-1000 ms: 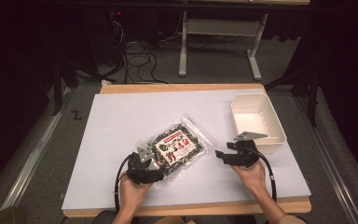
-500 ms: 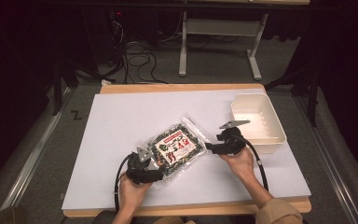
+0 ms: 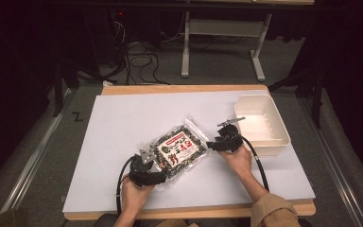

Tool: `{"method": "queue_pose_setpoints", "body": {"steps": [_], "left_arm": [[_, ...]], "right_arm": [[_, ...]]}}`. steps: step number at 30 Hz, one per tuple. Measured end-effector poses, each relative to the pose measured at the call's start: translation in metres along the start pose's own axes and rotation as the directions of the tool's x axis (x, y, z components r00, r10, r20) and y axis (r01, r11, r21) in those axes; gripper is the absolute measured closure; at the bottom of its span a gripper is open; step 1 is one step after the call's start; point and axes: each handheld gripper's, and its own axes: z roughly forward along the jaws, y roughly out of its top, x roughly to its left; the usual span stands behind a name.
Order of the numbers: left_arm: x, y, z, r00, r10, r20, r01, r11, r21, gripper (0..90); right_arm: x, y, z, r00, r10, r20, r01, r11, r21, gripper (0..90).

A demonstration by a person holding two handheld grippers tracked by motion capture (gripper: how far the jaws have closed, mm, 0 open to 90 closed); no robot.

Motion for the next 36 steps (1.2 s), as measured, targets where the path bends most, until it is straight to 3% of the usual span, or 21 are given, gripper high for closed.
{"method": "queue_pose_setpoints", "body": {"steps": [2,3,9,12,15,16,17,18,20,22,26,28,31,36], "left_arm": [[0.0,0.0,0.0,1.0,0.002,0.0,-0.002,1.0,-0.001,22.2],[0.0,0.0,0.0,1.0,0.002,0.001,-0.002,1.0,0.0,22.9],[0.006,0.0,0.005,0.9982,-0.036,0.048,0.036,0.9992,0.017,21.7],[0.006,0.0,0.005,0.9986,-0.031,0.044,0.031,0.9994,0.017,21.6],[0.007,0.0,0.006,0.9984,-0.032,0.047,0.031,0.9993,0.023,20.3],[0.007,0.0,0.006,0.9984,-0.034,0.045,0.033,0.9992,0.022,20.3],[0.006,0.0,0.006,0.9989,-0.026,0.039,0.025,0.9995,0.021,20.1],[0.006,0.0,0.006,0.9989,-0.026,0.039,0.025,0.9995,0.021,20.2],[0.005,0.0,0.006,0.9994,-0.017,0.031,0.017,0.9997,0.019,20.5],[0.005,0.0,0.006,0.9994,-0.012,0.031,0.011,0.9998,0.018,20.5],[0.004,0.0,0.006,0.9995,-0.012,0.03,0.011,0.9998,0.015,20.5],[0.002,0.0,0.006,0.9999,0.01,0.014,-0.01,0.9999,0.012,20.4],[-0.002,0.001,0.005,0.999,0.043,-0.015,-0.043,0.999,0.01,20.3],[0.002,0.001,0.006,0.9999,0.008,0.013,-0.008,0.9998,0.016,20.2]], "right_arm": [[0.0,-0.001,0.002,0.9999,0.006,-0.009,-0.006,1.0,0.005,53.9],[0.0,-0.001,0.004,0.9987,0.031,-0.042,-0.031,1.0,-0.002,57.5],[0.001,0.007,0.008,0.998,0.01,-0.063,-0.008,0.999,0.039,64.3],[-0.001,0.003,0.009,0.9946,0.052,-0.09,-0.05,0.998,0.027,65.3],[-0.005,0.002,0.01,0.9919,0.063,-0.111,-0.061,0.998,0.026,66.1],[-0.005,0.002,0.01,0.9918,0.057,-0.114,-0.055,0.998,0.021,67.4],[-0.001,0.001,0.007,0.9947,0.029,-0.099,-0.03,1.0,-0.003,83.8],[0.001,0.002,0.004,0.994,0.012,-0.109,-0.013,1.0,-0.005,83.1],[0.008,0.002,0.004,0.9968,-0.042,-0.068,0.042,0.999,0.005,82.8],[0.009,0.002,0.004,0.9971,-0.043,-0.063,0.043,0.999,0.005,82.8],[-0.003,0.001,0.008,0.9878,0.054,-0.146,-0.052,0.998,0.019,79.6],[-0.001,0.001,0.01,0.99,0.048,-0.132,-0.046,0.999,0.015,79.8],[0.009,0.0,0.009,0.9974,-0.013,-0.071,0.012,1.0,-0.011,81.2],[0.012,0.001,0.006,0.9981,-0.027,-0.055,0.026,0.999,-0.022,85.8]]}}
